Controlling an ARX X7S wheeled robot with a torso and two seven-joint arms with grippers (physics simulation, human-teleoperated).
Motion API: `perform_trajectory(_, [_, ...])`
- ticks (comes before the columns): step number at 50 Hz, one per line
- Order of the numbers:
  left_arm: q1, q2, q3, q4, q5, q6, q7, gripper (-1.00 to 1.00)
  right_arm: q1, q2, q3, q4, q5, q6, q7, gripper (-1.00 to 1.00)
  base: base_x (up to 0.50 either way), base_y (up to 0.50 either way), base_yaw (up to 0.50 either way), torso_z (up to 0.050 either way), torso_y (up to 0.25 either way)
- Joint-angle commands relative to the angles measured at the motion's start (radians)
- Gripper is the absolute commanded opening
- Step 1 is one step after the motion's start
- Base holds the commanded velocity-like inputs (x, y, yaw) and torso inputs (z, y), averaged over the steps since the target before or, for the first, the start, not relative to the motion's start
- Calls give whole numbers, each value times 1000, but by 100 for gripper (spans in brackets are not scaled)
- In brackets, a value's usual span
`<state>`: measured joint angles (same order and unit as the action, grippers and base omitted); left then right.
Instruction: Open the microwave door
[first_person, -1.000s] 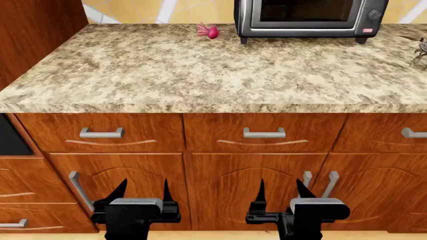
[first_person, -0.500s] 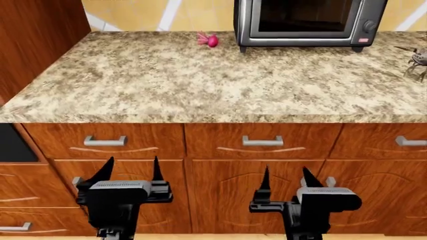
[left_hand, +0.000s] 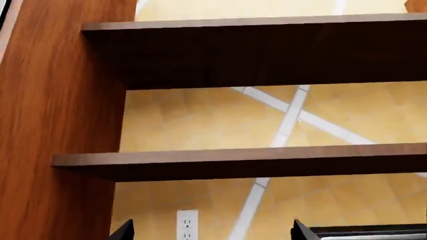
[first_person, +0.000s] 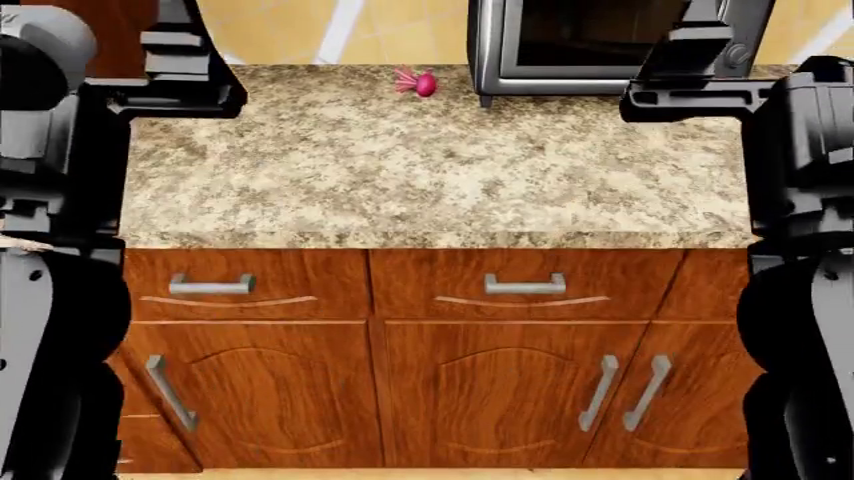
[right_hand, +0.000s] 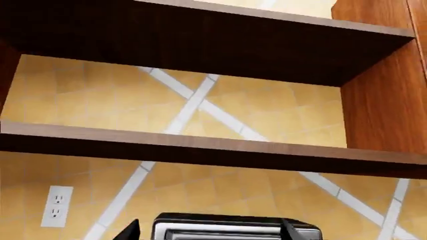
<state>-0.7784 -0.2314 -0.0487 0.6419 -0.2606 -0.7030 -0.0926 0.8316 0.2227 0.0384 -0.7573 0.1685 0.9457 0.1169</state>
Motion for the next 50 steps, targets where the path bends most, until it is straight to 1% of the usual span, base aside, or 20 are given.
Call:
perform_trajectory(1, [-376,-62,-38,77,-82,-199,14,100,465,75,30,-142,61,336,-20,100,0,0,0,0,0])
perform_trajectory(6, [-472,-60,-67,125,-110,-257,-4,100,528,73,39,-207,83,411,-23,100,0,0,0,0,0])
perform_trajectory(11, [-477,-59,-77,142,-113,-247,-9,100,526,73,38,-224,93,422,-26,100,0,0,0,0,0])
perform_trajectory(15, [-458,-59,-74,141,-102,-221,-14,100,508,72,31,-225,99,415,-27,100,1,486,0,0,0])
perform_trajectory(26, [-469,-62,-124,140,-139,-286,-24,100,515,66,32,-230,113,426,-24,100,1,500,0,0,0])
perform_trajectory(50, [-482,-70,-143,156,-170,-316,-34,100,521,63,48,-258,152,455,-11,100,2,500,0,0,0])
